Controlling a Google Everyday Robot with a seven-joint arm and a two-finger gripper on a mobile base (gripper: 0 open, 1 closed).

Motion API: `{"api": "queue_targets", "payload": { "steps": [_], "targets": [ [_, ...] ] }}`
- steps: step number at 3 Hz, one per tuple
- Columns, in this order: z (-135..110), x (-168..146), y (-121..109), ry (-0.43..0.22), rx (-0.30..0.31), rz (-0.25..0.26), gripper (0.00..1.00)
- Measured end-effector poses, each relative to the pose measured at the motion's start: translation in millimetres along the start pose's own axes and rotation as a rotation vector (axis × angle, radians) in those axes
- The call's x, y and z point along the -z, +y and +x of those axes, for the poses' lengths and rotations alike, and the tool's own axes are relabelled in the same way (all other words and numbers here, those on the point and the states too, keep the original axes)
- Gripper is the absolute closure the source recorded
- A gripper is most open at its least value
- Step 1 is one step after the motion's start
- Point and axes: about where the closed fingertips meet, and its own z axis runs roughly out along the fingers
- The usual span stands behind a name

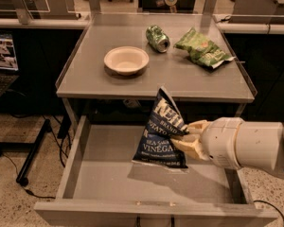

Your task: Pick blue chip bag from top drawer and place on counter

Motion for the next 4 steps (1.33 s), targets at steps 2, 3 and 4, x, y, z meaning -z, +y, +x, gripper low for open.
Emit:
{"api": "queue_targets", "payload": {
  "steps": [2, 3, 4],
  "targets": [
    [-15, -10, -37, -0.039, 0.012, 0.082, 1.0],
    [-41, -8, -77, -0.066, 0.047, 0.15, 1.0],
    [-67, -6, -112, -0.072, 0.083, 0.21, 1.0]
  ]
}}
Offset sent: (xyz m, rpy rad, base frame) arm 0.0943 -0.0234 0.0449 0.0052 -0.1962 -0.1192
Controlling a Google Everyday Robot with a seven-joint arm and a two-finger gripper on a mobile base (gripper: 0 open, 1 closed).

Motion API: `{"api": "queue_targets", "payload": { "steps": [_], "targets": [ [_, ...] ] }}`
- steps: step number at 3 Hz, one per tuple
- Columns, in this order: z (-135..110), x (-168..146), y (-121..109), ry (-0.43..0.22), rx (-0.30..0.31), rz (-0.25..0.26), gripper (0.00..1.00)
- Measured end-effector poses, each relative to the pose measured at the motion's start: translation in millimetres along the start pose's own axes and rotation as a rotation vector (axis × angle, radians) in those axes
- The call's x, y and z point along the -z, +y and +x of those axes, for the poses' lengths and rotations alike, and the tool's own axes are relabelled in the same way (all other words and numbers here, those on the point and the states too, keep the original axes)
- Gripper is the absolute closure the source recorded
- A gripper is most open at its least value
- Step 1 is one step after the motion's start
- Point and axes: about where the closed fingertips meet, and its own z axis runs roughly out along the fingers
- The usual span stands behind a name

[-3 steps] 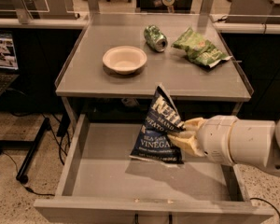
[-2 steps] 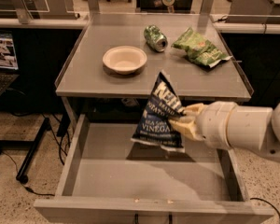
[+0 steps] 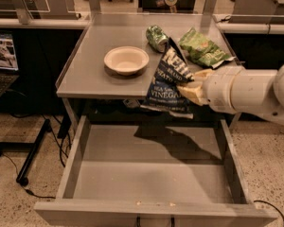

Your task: Pick blue chip bag from top drawer and place on counter

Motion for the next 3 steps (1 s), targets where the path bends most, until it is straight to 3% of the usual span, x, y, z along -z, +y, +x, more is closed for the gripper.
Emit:
{"api": "queue_targets", "payload": {
  "steps": [1, 2, 3],
  "targets": [
    [-13.2, -11.8, -31.8, 0.007, -0.001, 0.052, 1.0],
    [-13.3, -11.7, -31.7, 0.007, -0.001, 0.052, 1.0],
    [-16.0, -12.0, -40.0, -0.003, -0.02, 0.103, 1.0]
  ]
}}
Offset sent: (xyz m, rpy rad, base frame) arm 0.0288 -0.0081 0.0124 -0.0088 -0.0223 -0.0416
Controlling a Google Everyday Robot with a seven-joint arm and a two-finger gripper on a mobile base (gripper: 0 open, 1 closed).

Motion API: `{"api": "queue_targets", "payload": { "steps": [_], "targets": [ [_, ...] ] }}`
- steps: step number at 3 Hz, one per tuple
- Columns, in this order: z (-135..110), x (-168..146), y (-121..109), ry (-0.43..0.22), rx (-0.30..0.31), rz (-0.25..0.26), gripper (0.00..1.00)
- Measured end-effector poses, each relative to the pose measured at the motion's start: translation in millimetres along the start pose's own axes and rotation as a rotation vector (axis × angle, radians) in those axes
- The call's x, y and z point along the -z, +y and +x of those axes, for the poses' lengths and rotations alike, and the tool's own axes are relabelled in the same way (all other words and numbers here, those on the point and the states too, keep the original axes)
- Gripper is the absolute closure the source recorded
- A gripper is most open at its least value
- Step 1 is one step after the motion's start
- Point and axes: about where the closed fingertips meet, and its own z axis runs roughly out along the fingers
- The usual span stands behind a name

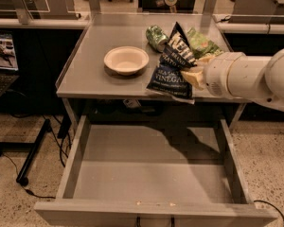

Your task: Pick blue chip bag from top drawer and place on counter

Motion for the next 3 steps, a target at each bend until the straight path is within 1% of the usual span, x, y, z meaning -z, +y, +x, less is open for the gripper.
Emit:
{"api": "queue_targets", "payload": {
  "steps": [1, 2, 3],
  "targets": [
    [-12, -14, -28, -0.021, -0.001, 0.07, 1.0],
    [-14, -24, -43, -0.022, -0.014, 0.098, 1.0],
    [-2, -44, -55, 0.007, -0.045, 0.119, 1.0]
  ]
}}
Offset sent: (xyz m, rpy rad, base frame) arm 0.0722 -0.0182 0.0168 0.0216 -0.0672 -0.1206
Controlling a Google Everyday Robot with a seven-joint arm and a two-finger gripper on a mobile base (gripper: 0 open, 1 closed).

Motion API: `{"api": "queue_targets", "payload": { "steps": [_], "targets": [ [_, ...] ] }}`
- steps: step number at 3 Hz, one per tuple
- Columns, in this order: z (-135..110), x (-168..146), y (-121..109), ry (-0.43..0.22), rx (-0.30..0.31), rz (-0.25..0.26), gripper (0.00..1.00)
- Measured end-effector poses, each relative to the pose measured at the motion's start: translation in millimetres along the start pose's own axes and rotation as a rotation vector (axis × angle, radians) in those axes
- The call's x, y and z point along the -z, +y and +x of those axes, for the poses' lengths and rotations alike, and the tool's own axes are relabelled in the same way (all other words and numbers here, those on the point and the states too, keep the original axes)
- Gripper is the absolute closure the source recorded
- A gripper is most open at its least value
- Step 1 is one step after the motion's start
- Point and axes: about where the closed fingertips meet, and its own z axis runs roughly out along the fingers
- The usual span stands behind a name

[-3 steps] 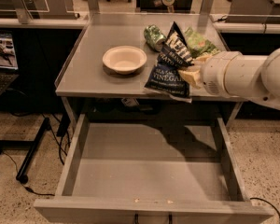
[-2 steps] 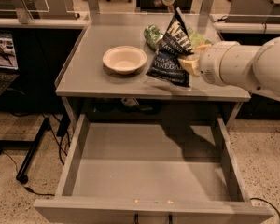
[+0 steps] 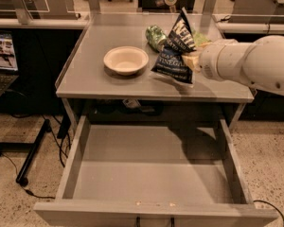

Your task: Pick blue chip bag from top drawer and place on counter

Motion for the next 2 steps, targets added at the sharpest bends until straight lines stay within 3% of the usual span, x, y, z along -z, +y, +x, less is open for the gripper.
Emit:
{"api": "queue_targets", "payload": {
  "steps": [1, 2],
  "targets": [
    [23.1, -22.2, -10.8, 0.059, -0.042, 0.036, 0.97],
    [19.0, -19.4, -10.7, 0.053, -0.043, 0.037, 0.74]
  ]
}}
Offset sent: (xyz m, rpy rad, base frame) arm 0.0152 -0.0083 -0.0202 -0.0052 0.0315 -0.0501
